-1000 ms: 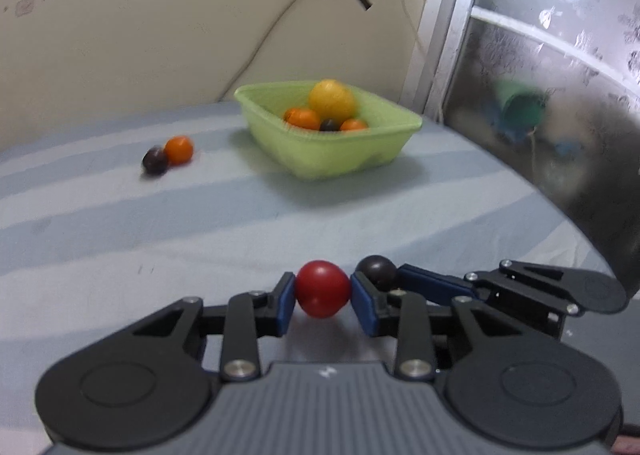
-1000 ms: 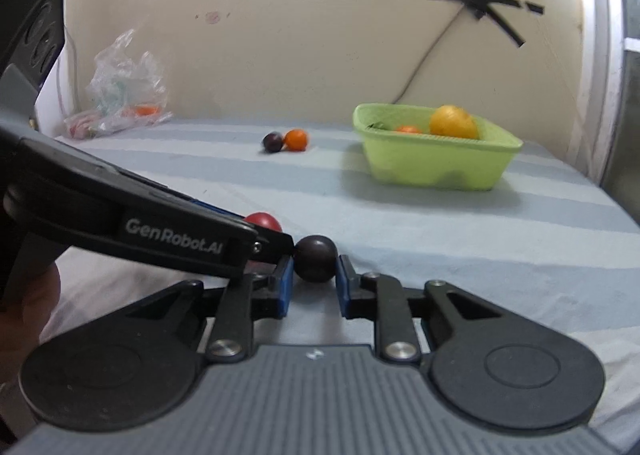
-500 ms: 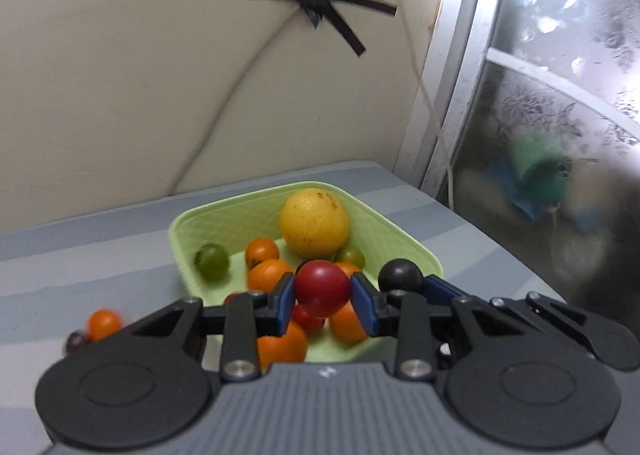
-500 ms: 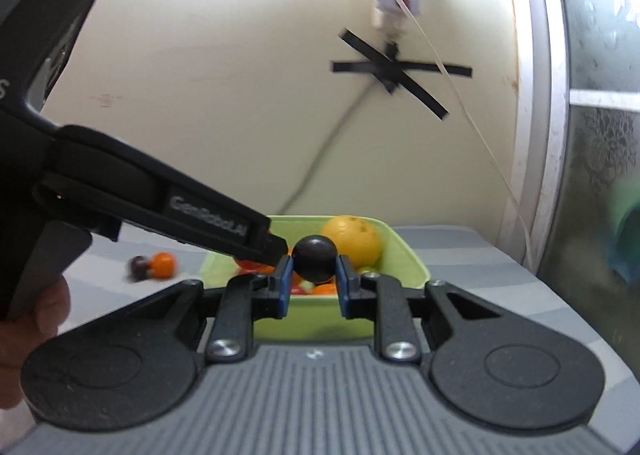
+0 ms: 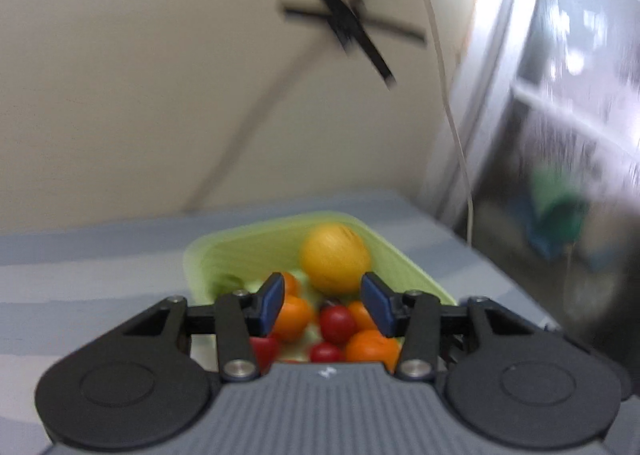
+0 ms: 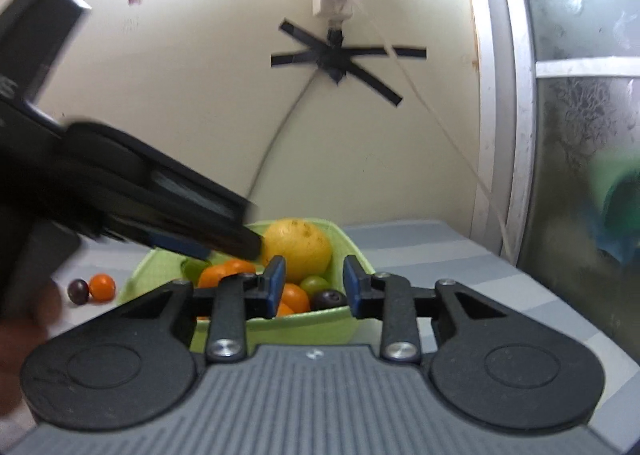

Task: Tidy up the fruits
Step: 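Lower both held tomatoes into the basket and open both tools, then grasp a dark purple tomato with the left tool while the right grasps an orange tomato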

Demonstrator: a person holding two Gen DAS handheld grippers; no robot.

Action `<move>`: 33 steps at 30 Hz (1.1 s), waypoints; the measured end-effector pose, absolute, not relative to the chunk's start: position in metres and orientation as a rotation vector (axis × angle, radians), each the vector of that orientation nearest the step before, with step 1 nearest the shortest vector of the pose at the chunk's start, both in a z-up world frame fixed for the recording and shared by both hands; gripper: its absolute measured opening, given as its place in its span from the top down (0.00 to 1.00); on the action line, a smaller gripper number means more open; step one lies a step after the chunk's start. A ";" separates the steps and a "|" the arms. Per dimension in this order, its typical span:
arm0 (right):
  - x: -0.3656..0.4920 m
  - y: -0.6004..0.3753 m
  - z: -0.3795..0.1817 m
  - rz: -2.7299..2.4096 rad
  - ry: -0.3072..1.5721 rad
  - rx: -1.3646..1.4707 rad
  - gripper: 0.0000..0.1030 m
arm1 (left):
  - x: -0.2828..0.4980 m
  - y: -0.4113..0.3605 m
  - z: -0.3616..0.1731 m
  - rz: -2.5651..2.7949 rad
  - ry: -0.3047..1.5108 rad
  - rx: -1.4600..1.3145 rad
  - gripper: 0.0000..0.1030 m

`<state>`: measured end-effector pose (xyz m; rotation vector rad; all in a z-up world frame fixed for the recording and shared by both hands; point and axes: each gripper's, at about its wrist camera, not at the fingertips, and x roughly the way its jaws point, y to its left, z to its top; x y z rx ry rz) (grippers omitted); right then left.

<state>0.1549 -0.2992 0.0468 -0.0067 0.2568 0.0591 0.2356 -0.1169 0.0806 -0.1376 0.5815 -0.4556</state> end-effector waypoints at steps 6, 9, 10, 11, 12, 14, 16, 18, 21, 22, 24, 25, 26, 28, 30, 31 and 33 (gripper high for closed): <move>0.126 -0.274 0.053 0.242 0.247 0.011 0.67 | 0.207 -0.014 0.068 -0.195 0.582 -0.200 0.57; 0.115 -0.244 0.046 0.378 0.300 -0.027 0.67 | 0.200 0.017 0.044 -0.132 0.654 -0.244 0.57; 0.114 -0.234 0.044 0.413 0.322 -0.043 0.67 | 0.198 0.023 0.036 -0.121 0.672 -0.250 0.57; 0.116 -0.224 0.041 0.450 0.349 -0.060 0.67 | 0.199 0.025 0.031 -0.116 0.680 -0.245 0.57; 0.116 -0.213 0.038 0.485 0.377 -0.079 0.67 | 0.197 0.026 0.026 -0.114 0.683 -0.229 0.57; 0.122 -0.199 0.034 0.508 0.414 -0.119 0.67 | 0.197 0.017 0.020 -0.121 0.671 -0.156 0.57; 0.136 -0.193 0.039 0.509 0.438 -0.136 0.67 | 0.199 0.004 0.016 -0.149 0.658 -0.061 0.57; 0.155 -0.194 0.048 0.511 0.464 -0.111 0.67 | 0.210 -0.009 0.013 -0.170 0.660 -0.005 0.57; 0.195 -0.199 0.069 0.553 0.544 -0.039 0.67 | 0.228 -0.018 0.013 -0.194 0.664 -0.005 0.57; 0.208 -0.198 0.072 0.563 0.576 -0.021 0.67 | 0.234 -0.019 0.013 -0.194 0.667 -0.006 0.57; 0.233 -0.191 0.081 0.599 0.633 -0.029 0.67 | 0.243 -0.023 0.010 -0.190 0.678 -0.002 0.57; 0.240 -0.184 0.080 0.627 0.655 -0.060 0.67 | 0.246 -0.024 0.009 -0.198 0.687 0.003 0.61; 0.245 -0.176 0.079 0.648 0.669 -0.106 0.67 | 0.247 -0.026 0.006 -0.210 0.692 0.012 0.65; 0.251 -0.159 0.073 0.667 0.681 -0.238 0.67 | 0.243 -0.030 0.003 -0.227 0.686 0.038 0.75; 0.258 -0.147 0.067 0.698 0.703 -0.334 0.67 | 0.238 -0.027 0.003 -0.235 0.681 0.042 0.75; 0.260 -0.142 0.064 0.720 0.712 -0.376 0.67 | 0.236 -0.023 0.003 -0.235 0.682 0.035 0.75; 0.263 -0.135 0.061 0.761 0.716 -0.442 0.67 | 0.230 -0.010 0.003 -0.231 0.694 0.000 0.75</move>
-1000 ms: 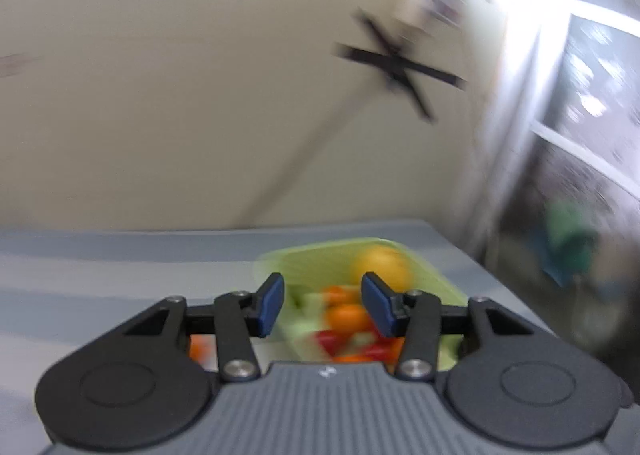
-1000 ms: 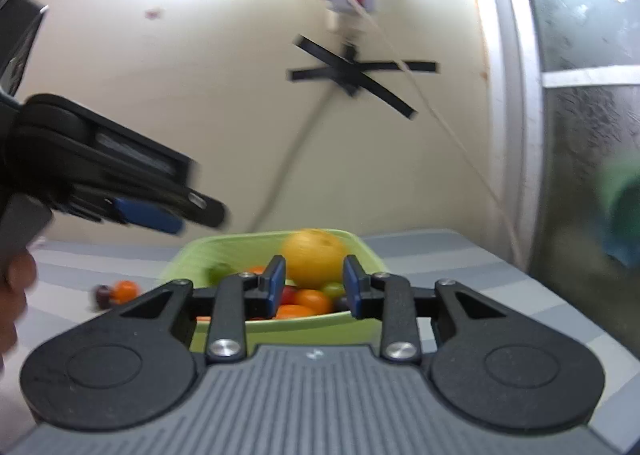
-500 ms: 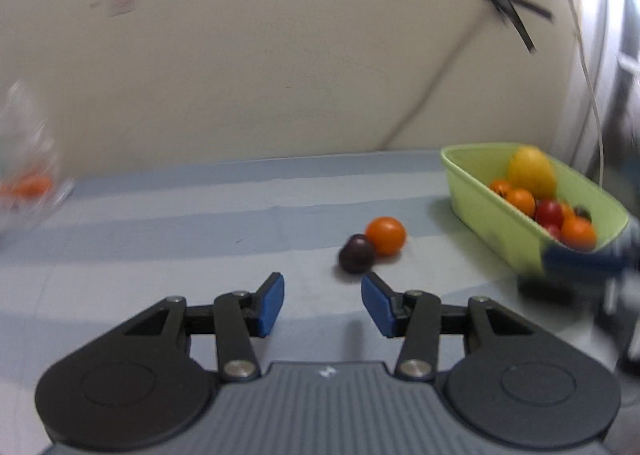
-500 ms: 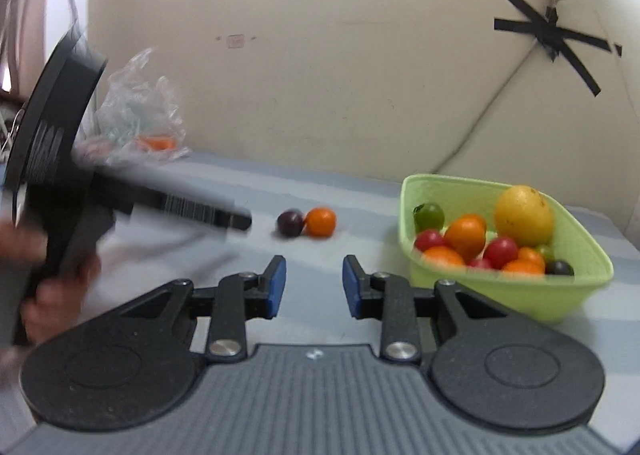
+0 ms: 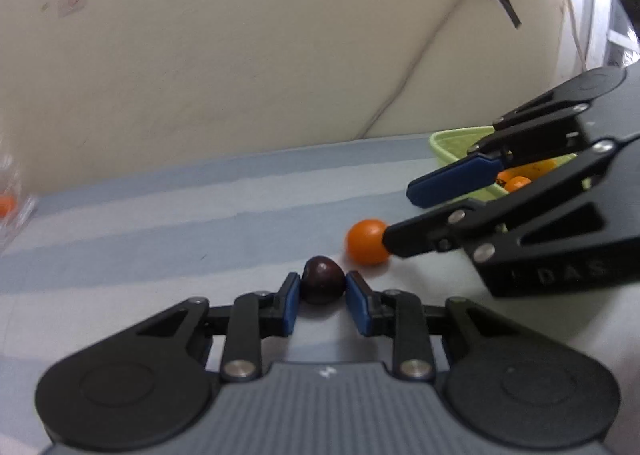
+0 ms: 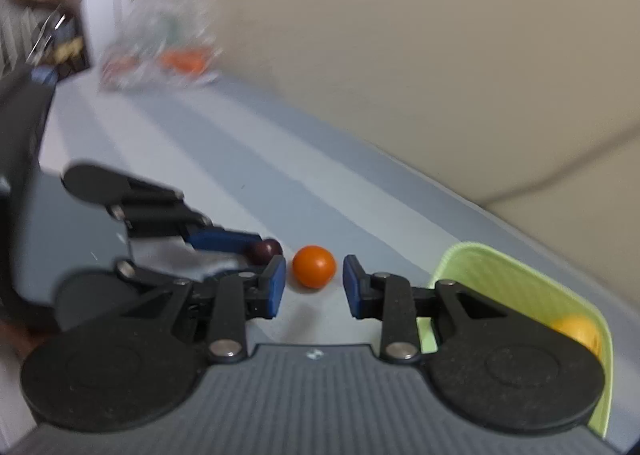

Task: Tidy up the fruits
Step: 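Grasp a dark purple tomato with the left tool while the right grasps an orange tomato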

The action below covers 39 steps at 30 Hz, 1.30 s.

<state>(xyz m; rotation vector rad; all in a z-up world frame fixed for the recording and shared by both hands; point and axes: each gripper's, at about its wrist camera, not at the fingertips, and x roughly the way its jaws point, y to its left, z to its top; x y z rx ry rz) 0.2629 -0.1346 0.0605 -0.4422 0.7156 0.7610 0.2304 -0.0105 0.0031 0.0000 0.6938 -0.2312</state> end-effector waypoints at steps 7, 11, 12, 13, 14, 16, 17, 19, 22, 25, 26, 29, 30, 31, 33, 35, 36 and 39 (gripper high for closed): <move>0.278 -0.101 0.038 0.741 0.767 -0.571 0.65 | 0.197 0.014 0.004 -0.203 0.702 -0.071 0.75; 0.283 -0.104 0.034 0.690 0.774 -0.545 0.70 | 0.180 0.013 0.004 -0.200 0.698 -0.069 0.75; 0.279 -0.105 0.034 0.677 0.761 -0.542 0.70 | 0.176 0.014 0.004 -0.202 0.700 -0.077 0.75; 0.273 -0.108 0.035 0.672 0.749 -0.535 0.70 | 0.173 0.014 0.005 -0.206 0.702 -0.087 0.75; 0.264 -0.112 0.036 0.672 0.735 -0.518 0.70 | 0.172 0.013 0.007 -0.212 0.703 -0.096 0.75; 0.245 -0.121 0.038 0.681 0.709 -0.471 0.70 | 0.160 0.012 0.009 -0.233 0.702 -0.110 0.75; 0.230 -0.128 0.040 0.684 0.692 -0.446 0.70 | 0.153 0.010 0.009 -0.247 0.701 -0.116 0.75; 0.199 -0.146 0.039 0.678 0.662 -0.385 0.70 | 0.137 0.006 0.009 -0.282 0.700 -0.127 0.75; 0.147 -0.179 0.032 0.637 0.636 -0.268 0.70 | 0.120 0.000 0.007 -0.339 0.707 -0.140 0.75; 0.101 -0.207 0.024 0.545 0.599 -0.182 0.70 | 0.101 -0.013 0.009 -0.389 0.705 -0.131 0.75; 0.088 -0.216 0.021 0.517 0.592 -0.151 0.70 | 0.092 -0.016 0.011 -0.404 0.706 -0.132 0.75; 0.060 -0.234 0.015 0.469 0.594 -0.062 0.69 | 0.079 -0.029 0.012 -0.430 0.699 -0.104 0.75; 0.053 -0.237 0.012 0.466 0.592 -0.050 0.69 | 0.076 -0.033 0.012 -0.432 0.697 -0.087 0.74; 0.047 -0.238 0.010 0.465 0.581 -0.056 0.69 | 0.073 -0.038 0.012 -0.426 0.694 -0.068 0.74; 0.040 -0.240 0.009 0.461 0.564 -0.073 0.69 | 0.069 -0.042 0.012 -0.410 0.687 -0.037 0.74; 0.041 -0.239 0.008 0.460 0.555 -0.072 0.68 | 0.065 -0.045 0.012 -0.394 0.688 -0.023 0.73; 0.041 -0.239 0.007 0.457 0.553 -0.072 0.68 | 0.065 -0.047 0.013 -0.391 0.691 -0.024 0.73; 0.039 -0.237 0.006 0.460 0.542 -0.080 0.68 | 0.063 -0.049 0.014 -0.387 0.690 -0.014 0.73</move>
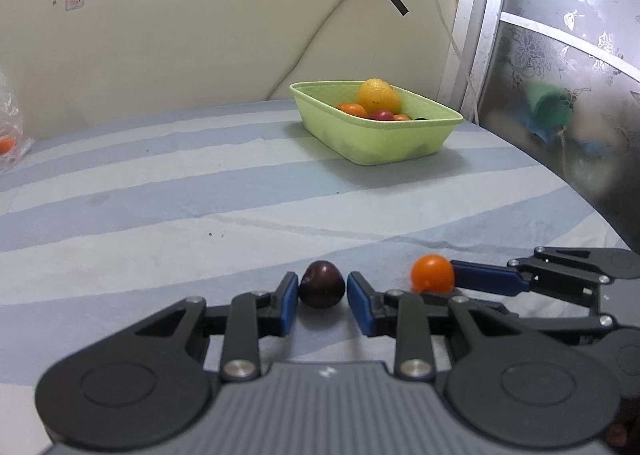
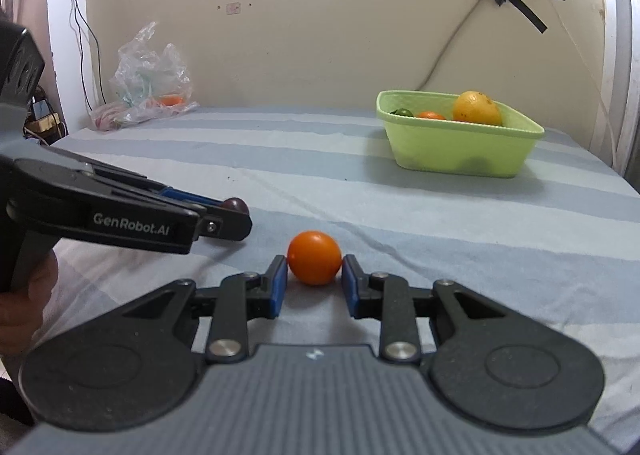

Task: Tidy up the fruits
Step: 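Grasp a dark purple tomato with the left tool while the right grasps an orange tomato, then lower both held tomatoes into the basket and open both tools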

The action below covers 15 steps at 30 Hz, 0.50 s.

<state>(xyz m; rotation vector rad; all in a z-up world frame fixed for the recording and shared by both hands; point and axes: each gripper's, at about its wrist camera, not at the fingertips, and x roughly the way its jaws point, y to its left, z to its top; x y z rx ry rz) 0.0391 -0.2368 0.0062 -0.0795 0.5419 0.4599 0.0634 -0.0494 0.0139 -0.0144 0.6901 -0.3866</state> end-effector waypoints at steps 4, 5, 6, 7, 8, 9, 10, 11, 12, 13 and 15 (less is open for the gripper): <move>0.037 -0.237 0.004 0.462 0.540 -0.075 0.68 | 0.064 -0.055 0.013 -0.374 0.687 0.016 0.73; 0.036 -0.238 0.005 0.461 0.541 -0.074 0.68 | 0.064 -0.056 0.012 -0.372 0.687 0.025 0.73; 0.035 -0.238 0.004 0.460 0.542 -0.072 0.68 | 0.064 -0.058 0.012 -0.369 0.688 0.031 0.73; 0.035 -0.238 0.004 0.459 0.543 -0.070 0.68 | 0.064 -0.059 0.012 -0.367 0.686 0.034 0.73; 0.035 -0.238 0.004 0.459 0.544 -0.070 0.68 | 0.064 -0.059 0.012 -0.365 0.686 0.036 0.73; 0.036 -0.237 0.005 0.461 0.545 -0.074 0.68 | 0.064 -0.059 0.012 -0.364 0.686 0.035 0.73; 0.037 -0.236 0.005 0.465 0.544 -0.079 0.68 | 0.064 -0.059 0.012 -0.364 0.687 0.032 0.73; 0.038 -0.235 0.005 0.468 0.541 -0.084 0.68 | 0.064 -0.058 0.013 -0.366 0.691 0.026 0.73; 0.039 -0.234 0.005 0.471 0.537 -0.088 0.68 | 0.065 -0.057 0.013 -0.368 0.694 0.020 0.74; 0.041 -0.233 0.006 0.476 0.534 -0.090 0.68 | 0.066 -0.057 0.013 -0.373 0.697 0.015 0.74; 0.045 -0.231 0.006 0.483 0.539 -0.091 0.69 | 0.068 -0.056 0.015 -0.383 0.702 0.004 0.74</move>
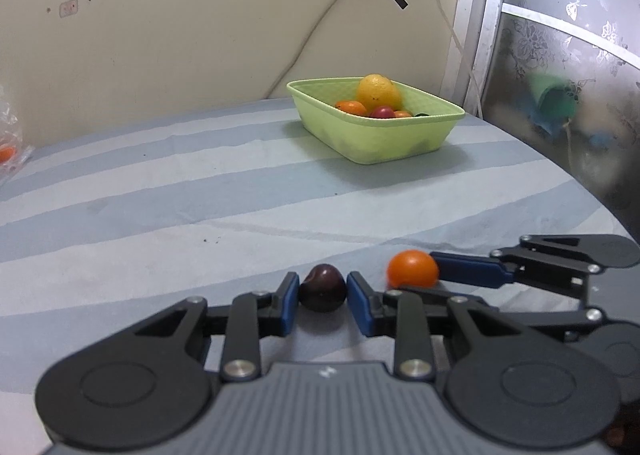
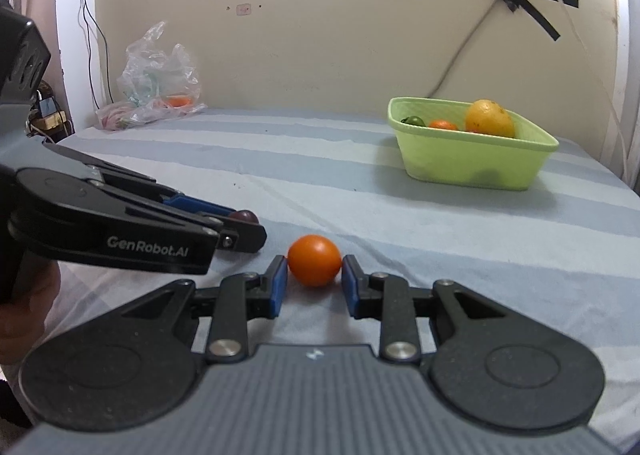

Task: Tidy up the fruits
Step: 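Lower both held tomatoes into the basket and open both tools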

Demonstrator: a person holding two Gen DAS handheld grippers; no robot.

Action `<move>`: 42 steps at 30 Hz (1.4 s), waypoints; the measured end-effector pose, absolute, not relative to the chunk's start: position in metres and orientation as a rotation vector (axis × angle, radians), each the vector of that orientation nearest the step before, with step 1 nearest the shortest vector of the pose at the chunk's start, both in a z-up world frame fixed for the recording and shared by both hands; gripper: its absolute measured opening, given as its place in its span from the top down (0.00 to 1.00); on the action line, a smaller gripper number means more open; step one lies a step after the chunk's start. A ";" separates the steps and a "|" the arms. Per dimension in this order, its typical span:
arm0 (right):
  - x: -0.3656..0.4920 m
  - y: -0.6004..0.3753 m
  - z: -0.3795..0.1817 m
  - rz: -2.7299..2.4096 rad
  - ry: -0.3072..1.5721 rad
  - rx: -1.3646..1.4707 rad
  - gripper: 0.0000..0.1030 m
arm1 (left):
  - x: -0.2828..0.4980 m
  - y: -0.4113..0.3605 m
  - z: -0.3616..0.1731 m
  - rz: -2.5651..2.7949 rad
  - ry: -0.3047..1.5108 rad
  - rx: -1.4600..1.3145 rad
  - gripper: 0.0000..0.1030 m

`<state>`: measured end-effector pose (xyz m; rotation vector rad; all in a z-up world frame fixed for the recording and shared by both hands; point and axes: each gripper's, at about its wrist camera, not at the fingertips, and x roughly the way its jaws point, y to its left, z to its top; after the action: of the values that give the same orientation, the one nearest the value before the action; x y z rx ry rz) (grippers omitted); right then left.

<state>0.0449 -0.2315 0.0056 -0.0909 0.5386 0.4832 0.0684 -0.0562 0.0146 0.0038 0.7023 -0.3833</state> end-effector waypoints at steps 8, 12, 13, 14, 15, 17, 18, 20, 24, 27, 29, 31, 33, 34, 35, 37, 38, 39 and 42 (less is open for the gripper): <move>0.061 -0.246 0.019 0.462 0.470 -0.009 0.70 | 0.116 -0.067 0.046 -0.464 0.665 -0.024 0.74; 0.091 -0.264 0.040 0.369 0.367 0.020 0.70 | 0.165 -0.090 0.071 -0.505 0.590 -0.025 0.74; 0.102 -0.268 0.044 0.349 0.350 0.029 0.70 | 0.181 -0.098 0.075 -0.520 0.586 -0.032 0.74; 0.114 -0.272 0.047 0.325 0.339 0.035 0.70 | 0.194 -0.104 0.077 -0.527 0.587 -0.039 0.74; 0.126 -0.275 0.048 0.300 0.336 0.040 0.70 | 0.208 -0.110 0.077 -0.530 0.590 -0.043 0.74; 0.149 -0.280 0.047 0.270 0.339 0.052 0.70 | 0.233 -0.122 0.075 -0.523 0.597 -0.036 0.73; 0.161 -0.281 0.045 0.254 0.340 0.054 0.70 | 0.243 -0.128 0.072 -0.516 0.604 -0.031 0.73; 0.180 -0.281 0.039 0.220 0.353 0.041 0.70 | 0.263 -0.135 0.066 -0.502 0.624 -0.024 0.73; 0.206 -0.284 0.026 0.182 0.384 0.060 0.67 | 0.287 -0.141 0.052 -0.439 0.664 -0.026 0.70; 0.207 -0.290 0.026 0.193 0.380 0.085 0.61 | 0.291 -0.137 0.048 -0.415 0.680 -0.073 0.61; 0.203 -0.292 0.028 0.198 0.352 0.085 0.58 | 0.285 -0.131 0.051 -0.394 0.681 -0.103 0.57; 0.197 -0.294 0.030 0.198 0.334 0.087 0.58 | 0.271 -0.125 0.057 -0.383 0.664 -0.113 0.57; 0.193 -0.297 0.033 0.197 0.324 0.103 0.58 | 0.251 -0.121 0.066 -0.368 0.637 -0.097 0.56; 0.189 -0.299 0.034 0.195 0.321 0.114 0.58 | 0.239 -0.120 0.070 -0.354 0.624 -0.081 0.53; 0.183 -0.300 0.037 0.192 0.320 0.131 0.58 | 0.226 -0.116 0.074 -0.339 0.612 -0.067 0.50; 0.173 -0.304 0.043 0.194 0.325 0.178 0.58 | 0.203 -0.115 0.081 -0.304 0.590 -0.041 0.42; 0.164 -0.306 0.045 0.195 0.328 0.204 0.58 | 0.191 -0.114 0.083 -0.290 0.583 -0.031 0.41; 0.153 -0.307 0.046 0.195 0.332 0.234 0.58 | 0.180 -0.112 0.083 -0.278 0.585 -0.024 0.40; 0.118 -0.306 0.044 0.198 0.352 0.306 0.58 | 0.152 -0.108 0.079 -0.235 0.624 -0.029 0.40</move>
<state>0.1175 -0.3064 0.0438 0.3060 0.3519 0.1982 0.1522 -0.1076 0.0786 -0.0292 0.6236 -0.2349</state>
